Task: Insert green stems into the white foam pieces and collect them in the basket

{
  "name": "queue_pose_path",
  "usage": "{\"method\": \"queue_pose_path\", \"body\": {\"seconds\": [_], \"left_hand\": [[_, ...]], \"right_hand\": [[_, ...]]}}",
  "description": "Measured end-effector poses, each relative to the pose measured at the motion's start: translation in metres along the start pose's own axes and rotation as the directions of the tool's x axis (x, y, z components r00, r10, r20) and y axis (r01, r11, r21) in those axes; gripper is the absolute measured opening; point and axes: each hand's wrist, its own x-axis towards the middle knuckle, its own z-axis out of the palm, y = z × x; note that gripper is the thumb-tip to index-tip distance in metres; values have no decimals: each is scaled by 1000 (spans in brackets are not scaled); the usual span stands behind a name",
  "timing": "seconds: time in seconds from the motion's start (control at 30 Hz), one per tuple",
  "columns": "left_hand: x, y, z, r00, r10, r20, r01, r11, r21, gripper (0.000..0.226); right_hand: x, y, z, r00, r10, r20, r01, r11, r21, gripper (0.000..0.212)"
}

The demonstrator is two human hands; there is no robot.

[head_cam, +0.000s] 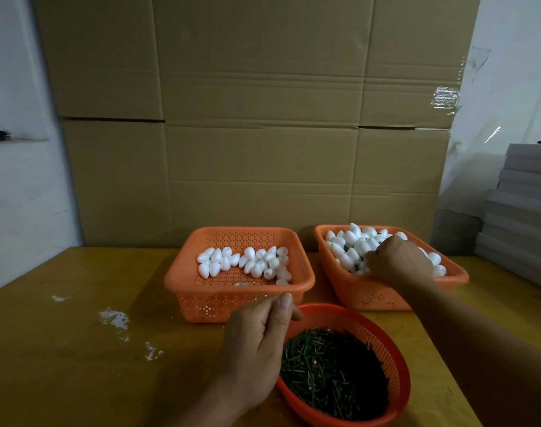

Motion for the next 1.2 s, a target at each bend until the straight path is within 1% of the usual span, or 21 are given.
{"method": "queue_pose_path", "body": {"seconds": [0.13, 0.17, 0.2, 0.27, 0.37, 0.43, 0.5, 0.57, 0.63, 0.7, 0.77, 0.87, 0.93, 1.03, 1.13, 1.2], "left_hand": [[0, -1, 0, 1000, -18, 25, 18, 1000, 18, 45], [0, -2, 0, 999, -23, 27, 22, 1000, 20, 45], [-1, -2, 0, 999, -27, 28, 26, 999, 24, 45], [-1, -3, 0, 999, -33, 30, 32, 999, 30, 43], [0, -5, 0, 998, -51, 36, 51, 999, 7, 37], [1, -6, -1, 998, -60, 25, 60, 998, 6, 38], [3, -7, -4, 998, -65, 20, 65, 998, 8, 41], [5, -8, -6, 997, -80, 12, 80, 997, 16, 41], [8, -9, -9, 995, -94, -22, 94, 995, 40, 40], [10, -9, -12, 992, -100, -73, 104, 992, 65, 33], [15, -11, -16, 984, -124, -127, 136, 987, 88, 19], [31, -17, -31, 964, -176, -201, 207, 967, 148, 15], [50, -22, -44, 961, -206, -183, 249, 935, 254, 16], [85, -30, -65, 960, -270, -76, 276, 860, 429, 16], [114, -40, -80, 938, -344, 39, 237, 722, 650, 16], [127, -45, -84, 889, -436, 142, 173, 605, 777, 14]], "right_hand": [[-4, 2, 2, 999, 18, -36, -15, 997, 71, 20], [-4, 5, 3, 998, 23, -65, -15, 994, 108, 23], [-7, 8, 5, 994, 23, -105, -7, 989, 151, 33], [-17, 9, 6, 979, -27, -201, 69, 976, 206, 45], [-44, 1, 0, 923, -175, -342, 266, 933, 241, 49], [-64, -5, -9, 887, -249, -390, 371, 886, 278, 48], [-84, -9, -12, 880, -285, -380, 419, 843, 337, 41], [-102, -10, -12, 885, -296, -359, 435, 801, 412, 31], [-117, -11, -13, 883, -307, -354, 451, 766, 459, 30], [-126, -12, -14, 885, -308, -348, 454, 734, 505, 30], [-132, -9, -12, 889, -308, -338, 451, 710, 541, 31], [-136, -5, -9, 889, -333, -314, 456, 699, 551, 29], [-135, -2, -8, 886, -339, -318, 463, 693, 553, 28], [-134, -2, -6, 888, -338, -311, 458, 687, 563, 26], [-136, -4, -4, 884, -346, -315, 467, 681, 563, 23], [-136, -5, -3, 881, -353, -316, 473, 678, 562, 22]]}}
